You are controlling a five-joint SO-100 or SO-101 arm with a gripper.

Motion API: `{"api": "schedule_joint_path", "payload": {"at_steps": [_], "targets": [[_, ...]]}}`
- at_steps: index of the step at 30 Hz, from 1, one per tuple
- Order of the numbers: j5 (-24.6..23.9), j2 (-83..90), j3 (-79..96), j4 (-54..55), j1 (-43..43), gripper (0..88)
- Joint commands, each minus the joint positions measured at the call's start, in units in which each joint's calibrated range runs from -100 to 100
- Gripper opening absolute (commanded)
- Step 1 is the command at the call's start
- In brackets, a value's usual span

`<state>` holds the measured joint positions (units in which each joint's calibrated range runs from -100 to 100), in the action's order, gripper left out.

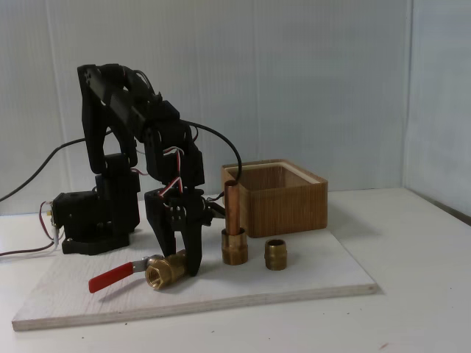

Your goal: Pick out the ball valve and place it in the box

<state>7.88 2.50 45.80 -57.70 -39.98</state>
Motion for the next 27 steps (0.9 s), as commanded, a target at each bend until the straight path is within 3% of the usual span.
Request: {"api": "schedule_joint_path", "payload": {"at_steps": [1,12,27], "targets": [[-0.32,-0.76,-3.11,-5.54,0.79,0.7],[-0.43,-0.68,-19.36,-24.83,2.04,0.7],[-0.43,-0.68,-33.44,-38.17,2.12,0.7]]}}
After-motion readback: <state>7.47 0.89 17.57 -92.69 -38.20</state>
